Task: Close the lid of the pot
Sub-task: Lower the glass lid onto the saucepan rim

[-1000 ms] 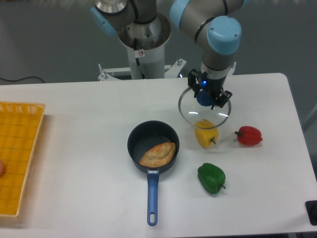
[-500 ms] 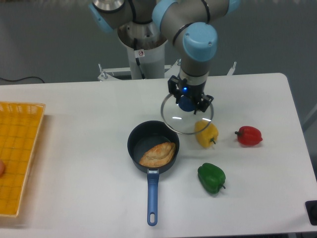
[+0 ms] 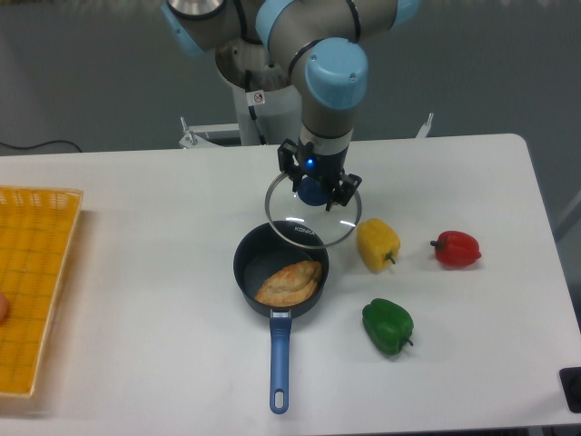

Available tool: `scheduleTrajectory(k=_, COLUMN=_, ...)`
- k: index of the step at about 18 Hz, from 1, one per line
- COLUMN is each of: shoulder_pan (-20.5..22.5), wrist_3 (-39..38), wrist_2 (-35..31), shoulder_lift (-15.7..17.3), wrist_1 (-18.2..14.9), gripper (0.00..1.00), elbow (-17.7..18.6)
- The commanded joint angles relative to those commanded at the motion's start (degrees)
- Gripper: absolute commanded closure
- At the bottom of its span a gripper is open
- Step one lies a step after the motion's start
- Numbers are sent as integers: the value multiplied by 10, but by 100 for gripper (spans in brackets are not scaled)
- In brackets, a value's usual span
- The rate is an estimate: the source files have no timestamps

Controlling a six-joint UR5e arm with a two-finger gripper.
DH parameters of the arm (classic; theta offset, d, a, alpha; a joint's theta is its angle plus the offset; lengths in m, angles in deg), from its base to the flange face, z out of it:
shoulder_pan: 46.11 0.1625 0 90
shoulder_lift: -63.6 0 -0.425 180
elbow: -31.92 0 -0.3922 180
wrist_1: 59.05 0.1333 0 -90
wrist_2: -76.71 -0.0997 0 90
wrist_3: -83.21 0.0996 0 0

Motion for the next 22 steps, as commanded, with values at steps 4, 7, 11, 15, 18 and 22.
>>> scheduleTrajectory(k=4, shoulder_pan=-4, wrist_3=-1, wrist_2=-10, shoulder_lift=-9, wrist_1=4, gripper=48, elbow=-7)
scheduleTrajectory(k=7, shoulder_pan=-5, wrist_3=-3, wrist_2=-11, shoulder_lift=-15, wrist_1=4, gripper=48, elbow=-19)
scheduleTrajectory(k=11, shoulder_pan=-22, wrist_3=-25, wrist_2=-25, shoulder_lift=-32, wrist_1=4, gripper=48, elbow=-38)
scheduleTrajectory(k=15, shoulder_pan=-42, wrist_3=-46, wrist_2=-40, shoulder_lift=-54, wrist_1=5, gripper=48, elbow=-57)
scheduleTrajectory(k=18, shoulder_pan=-43, wrist_3=-54, wrist_2=-40, shoulder_lift=-62, wrist_1=10, gripper=48, elbow=-61)
scheduleTrajectory(k=22, shoulder_pan=-56, wrist_3=-71, wrist_2=-40, shoulder_lift=-79, wrist_1=43, gripper=48, elbow=-61)
